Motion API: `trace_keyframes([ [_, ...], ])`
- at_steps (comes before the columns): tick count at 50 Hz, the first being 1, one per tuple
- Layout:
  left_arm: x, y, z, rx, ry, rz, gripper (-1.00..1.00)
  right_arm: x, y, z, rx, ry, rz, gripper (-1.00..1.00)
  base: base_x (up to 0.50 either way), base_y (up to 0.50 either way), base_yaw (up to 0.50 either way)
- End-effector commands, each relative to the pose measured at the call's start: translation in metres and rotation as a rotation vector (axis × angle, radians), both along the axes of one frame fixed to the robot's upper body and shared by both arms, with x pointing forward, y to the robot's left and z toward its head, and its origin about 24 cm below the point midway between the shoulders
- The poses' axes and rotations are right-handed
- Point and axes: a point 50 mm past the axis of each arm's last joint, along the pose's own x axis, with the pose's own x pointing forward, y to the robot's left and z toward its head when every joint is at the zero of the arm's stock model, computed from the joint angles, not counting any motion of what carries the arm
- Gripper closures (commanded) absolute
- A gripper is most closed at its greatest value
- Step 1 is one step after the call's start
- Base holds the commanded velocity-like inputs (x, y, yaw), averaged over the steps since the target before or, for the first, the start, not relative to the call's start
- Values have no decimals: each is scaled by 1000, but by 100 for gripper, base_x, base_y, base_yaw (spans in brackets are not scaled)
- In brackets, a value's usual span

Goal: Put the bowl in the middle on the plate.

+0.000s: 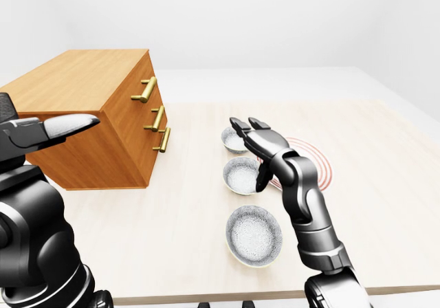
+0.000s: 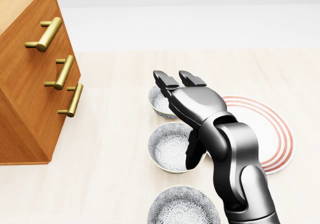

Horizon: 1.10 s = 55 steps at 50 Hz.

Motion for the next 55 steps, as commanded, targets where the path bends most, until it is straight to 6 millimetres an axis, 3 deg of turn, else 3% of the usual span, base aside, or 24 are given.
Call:
trace_keyframes([
  [1, 0, 0, 0, -2, -1, -1, -100, 4, -1, -9, -3, 43, -1, -100, 0, 0, 0],
  [23, 1, 1, -1, 1, 5, 1, -100, 7, -2, -21, 6, 47, -19, -100, 0, 0, 0],
  [55, 0, 0, -1, 0, 3, 2, -100, 9, -1, -21, 27, 11, -29, -100, 0, 0, 0],
])
